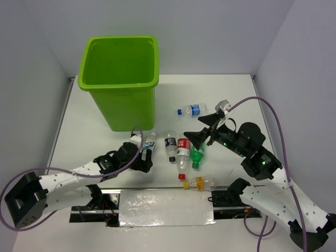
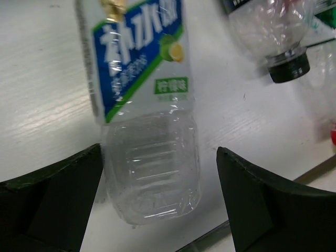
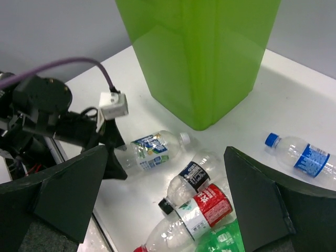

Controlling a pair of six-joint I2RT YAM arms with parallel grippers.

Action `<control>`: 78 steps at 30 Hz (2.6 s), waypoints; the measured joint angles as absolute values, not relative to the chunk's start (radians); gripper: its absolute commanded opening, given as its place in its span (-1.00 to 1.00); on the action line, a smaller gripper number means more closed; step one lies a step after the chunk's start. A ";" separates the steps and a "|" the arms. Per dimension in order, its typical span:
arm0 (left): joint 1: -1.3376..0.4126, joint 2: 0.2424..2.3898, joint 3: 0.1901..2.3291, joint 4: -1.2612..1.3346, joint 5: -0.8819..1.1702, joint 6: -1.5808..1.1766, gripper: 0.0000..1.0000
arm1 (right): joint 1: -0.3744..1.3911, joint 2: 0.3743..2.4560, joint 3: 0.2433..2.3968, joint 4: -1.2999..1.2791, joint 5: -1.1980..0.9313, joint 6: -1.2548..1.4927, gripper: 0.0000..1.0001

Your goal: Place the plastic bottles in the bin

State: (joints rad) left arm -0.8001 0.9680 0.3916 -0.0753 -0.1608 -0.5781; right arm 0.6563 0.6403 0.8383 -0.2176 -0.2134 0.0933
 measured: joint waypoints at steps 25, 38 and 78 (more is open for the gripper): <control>-1.275 1.068 0.920 -0.492 -0.639 -0.625 -0.54 | 0.654 0.479 0.715 -0.197 0.014 0.176 1.00; -1.060 1.205 1.575 -0.407 -0.572 -0.287 -0.66 | 0.540 0.566 0.713 -0.241 0.188 0.225 1.00; -0.793 1.334 1.858 -0.694 -0.529 -0.381 0.99 | 0.409 0.670 0.707 -0.338 0.406 0.362 1.00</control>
State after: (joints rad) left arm -0.7925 1.3342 1.8584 -0.6941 -0.5293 -0.3809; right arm 0.4088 0.6697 0.7074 -0.3378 0.4065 0.3618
